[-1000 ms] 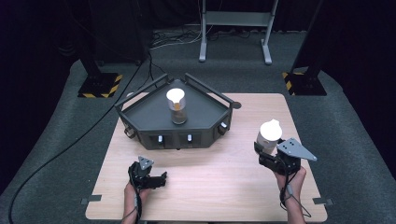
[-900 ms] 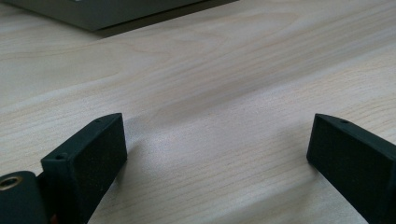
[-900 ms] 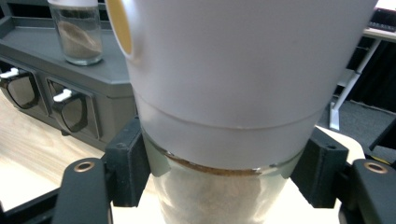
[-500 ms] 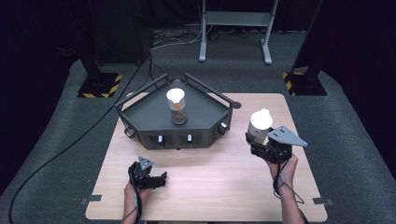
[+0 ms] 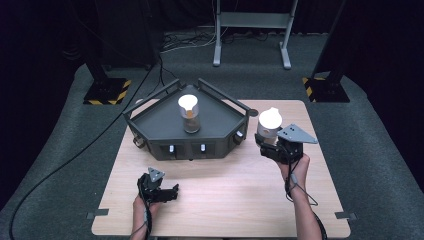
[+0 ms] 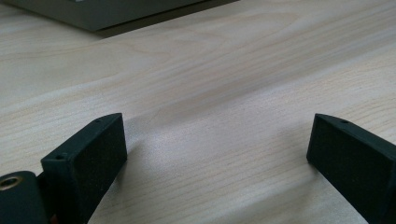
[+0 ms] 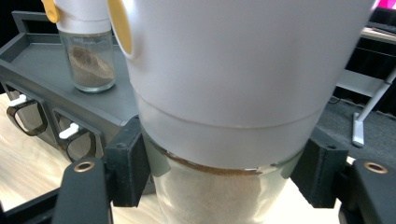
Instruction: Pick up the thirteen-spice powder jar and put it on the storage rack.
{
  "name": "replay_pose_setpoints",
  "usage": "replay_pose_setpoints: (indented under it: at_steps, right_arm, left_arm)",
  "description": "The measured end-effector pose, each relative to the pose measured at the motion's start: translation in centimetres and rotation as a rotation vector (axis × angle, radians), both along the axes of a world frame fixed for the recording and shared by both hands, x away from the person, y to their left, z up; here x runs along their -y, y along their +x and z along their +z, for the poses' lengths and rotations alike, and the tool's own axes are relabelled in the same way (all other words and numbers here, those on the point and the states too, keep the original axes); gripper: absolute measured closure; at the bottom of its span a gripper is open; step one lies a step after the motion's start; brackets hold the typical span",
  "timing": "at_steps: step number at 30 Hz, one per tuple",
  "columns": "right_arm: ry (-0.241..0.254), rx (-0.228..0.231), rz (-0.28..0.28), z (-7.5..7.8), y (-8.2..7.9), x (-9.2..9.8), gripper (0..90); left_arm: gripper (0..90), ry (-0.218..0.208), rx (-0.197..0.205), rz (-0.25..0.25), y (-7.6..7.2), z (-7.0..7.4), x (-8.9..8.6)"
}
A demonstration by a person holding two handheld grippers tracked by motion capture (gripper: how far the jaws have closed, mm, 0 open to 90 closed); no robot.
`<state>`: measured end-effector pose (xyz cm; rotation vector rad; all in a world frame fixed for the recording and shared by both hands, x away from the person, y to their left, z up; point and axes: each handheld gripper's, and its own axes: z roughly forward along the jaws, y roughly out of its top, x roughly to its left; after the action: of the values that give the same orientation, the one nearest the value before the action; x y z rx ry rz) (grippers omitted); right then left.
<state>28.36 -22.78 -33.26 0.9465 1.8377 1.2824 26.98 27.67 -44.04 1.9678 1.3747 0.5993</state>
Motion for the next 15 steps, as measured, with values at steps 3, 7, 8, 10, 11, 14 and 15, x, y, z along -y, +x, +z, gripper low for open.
replay_pose_setpoints:
  at_steps: [3,7,8,10,11,14,15]
  right_arm:
    - [0.002,-0.002,0.006,0.1,0.6,-0.3,30.1]
    - [0.003,-0.003,0.013,0.3,1.3,-0.8,30.1]
    - [0.004,-0.004,0.015,0.4,1.5,-0.9,30.1]
    - [0.006,-0.003,0.020,0.5,1.8,-1.1,30.1]
    - [0.008,-0.004,0.022,0.5,2.0,-1.2,30.1]
    - [0.011,-0.006,0.032,0.7,2.5,-1.5,30.1]
    - [0.010,-0.005,0.035,0.7,2.7,-1.6,30.1]
  left_arm:
    - [4.6,0.000,0.000,0.000,0.0,0.0,0.0]
    - [4.7,-0.001,-0.002,-0.001,0.0,0.0,0.0]
    - [4.7,-0.001,-0.002,0.000,0.0,0.0,0.0]
    - [4.7,-0.001,-0.002,-0.001,0.0,0.0,0.0]
    - [4.7,-0.001,-0.002,0.000,0.0,0.0,0.0]
    - [4.7,-0.001,-0.002,-0.001,0.0,0.0,0.0]
    - [4.7,-0.001,-0.001,0.000,0.0,0.0,0.0]
